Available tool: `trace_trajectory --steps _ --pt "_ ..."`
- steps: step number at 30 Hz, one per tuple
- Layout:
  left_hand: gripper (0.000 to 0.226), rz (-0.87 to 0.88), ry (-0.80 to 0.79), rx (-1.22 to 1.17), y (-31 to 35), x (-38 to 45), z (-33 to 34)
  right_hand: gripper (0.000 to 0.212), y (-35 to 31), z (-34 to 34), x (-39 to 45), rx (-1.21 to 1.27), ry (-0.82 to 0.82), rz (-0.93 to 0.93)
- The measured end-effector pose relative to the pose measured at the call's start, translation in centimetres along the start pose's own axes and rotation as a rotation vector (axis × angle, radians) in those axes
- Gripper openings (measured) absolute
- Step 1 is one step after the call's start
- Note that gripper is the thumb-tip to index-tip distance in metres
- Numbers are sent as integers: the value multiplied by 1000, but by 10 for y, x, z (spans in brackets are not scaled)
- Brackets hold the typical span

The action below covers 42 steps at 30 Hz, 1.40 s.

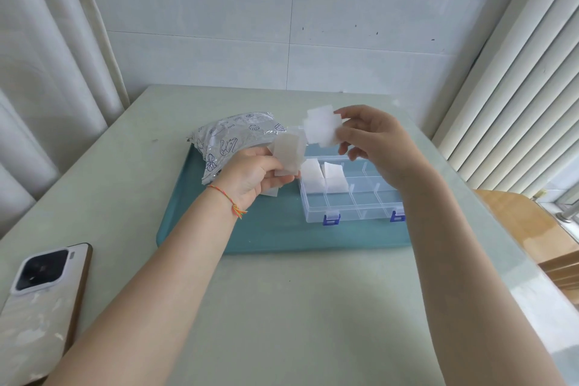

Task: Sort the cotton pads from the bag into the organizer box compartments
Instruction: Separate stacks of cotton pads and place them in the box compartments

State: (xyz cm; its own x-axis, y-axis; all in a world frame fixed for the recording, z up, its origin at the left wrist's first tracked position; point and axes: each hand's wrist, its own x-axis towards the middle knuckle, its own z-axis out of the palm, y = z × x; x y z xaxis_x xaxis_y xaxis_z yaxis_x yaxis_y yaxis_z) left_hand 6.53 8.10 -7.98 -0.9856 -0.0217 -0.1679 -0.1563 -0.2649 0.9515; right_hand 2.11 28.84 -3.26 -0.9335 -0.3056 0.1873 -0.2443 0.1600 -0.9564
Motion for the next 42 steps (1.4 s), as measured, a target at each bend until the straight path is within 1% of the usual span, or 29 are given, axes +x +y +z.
trace_trajectory --steps 1,4,6,9,14,18,21,24,26,27,28,30,31,32,33,34,36,37,39,42 --pt "29 -1 -10 -1 0 0 1 20 -1 0 -1 -25 -37 8" --pt "25 -18 -94 32 2 -4 3 17 -1 8 -2 -241 -103 9" --pt "25 -29 -157 42 3 -7 5 18 -2 14 -3 -348 -97 14" --pt "29 -34 -199 48 5 -10 7 16 -1 19 -2 -468 -62 -10" --pt "29 -49 -201 54 7 -11 8 15 1 23 -1 -565 -54 -41" --pt "32 12 -137 180 1 -10 10 5 2 28 -1 -594 -59 -41" --pt "27 33 -112 282 -2 -10 15 15 4 34 -2 -644 -38 -62" --pt "23 33 -114 335 -6 -9 18 9 3 40 -3 -688 -51 -112" --pt "23 28 -102 349 -7 -9 19 7 3 42 -2 -642 -3 -132" --pt "22 26 -96 339 -6 -9 18 7 2 43 0 -576 63 -137" --pt "22 24 -91 314 -5 -9 17 8 1 42 1 -458 152 -132" --pt "22 21 -70 225 -3 -10 16 10 -5 36 1 -126 322 -88" --pt "22 22 -58 173 -1 -10 15 10 -8 32 0 29 349 -56" --pt "22 23 -49 121 0 -9 15 11 -11 29 0 154 320 -29" --pt "21 22 -41 75 1 -9 14 12 -12 26 -1 237 255 -6" --pt "21 16 -33 37 3 -8 14 14 -12 24 -2 274 175 20" --pt "24 2 -15 -31 6 -8 14 13 -10 24 -3 232 33 81" --pt "26 -6 -9 -70 7 -9 14 11 -7 25 -3 178 -12 100" --pt "29 -26 -15 -144 9 -10 14 9 -2 30 -2 68 -29 107" --pt "32 -46 -62 -169 11 -12 16 7 3 37 0 -52 12 88"
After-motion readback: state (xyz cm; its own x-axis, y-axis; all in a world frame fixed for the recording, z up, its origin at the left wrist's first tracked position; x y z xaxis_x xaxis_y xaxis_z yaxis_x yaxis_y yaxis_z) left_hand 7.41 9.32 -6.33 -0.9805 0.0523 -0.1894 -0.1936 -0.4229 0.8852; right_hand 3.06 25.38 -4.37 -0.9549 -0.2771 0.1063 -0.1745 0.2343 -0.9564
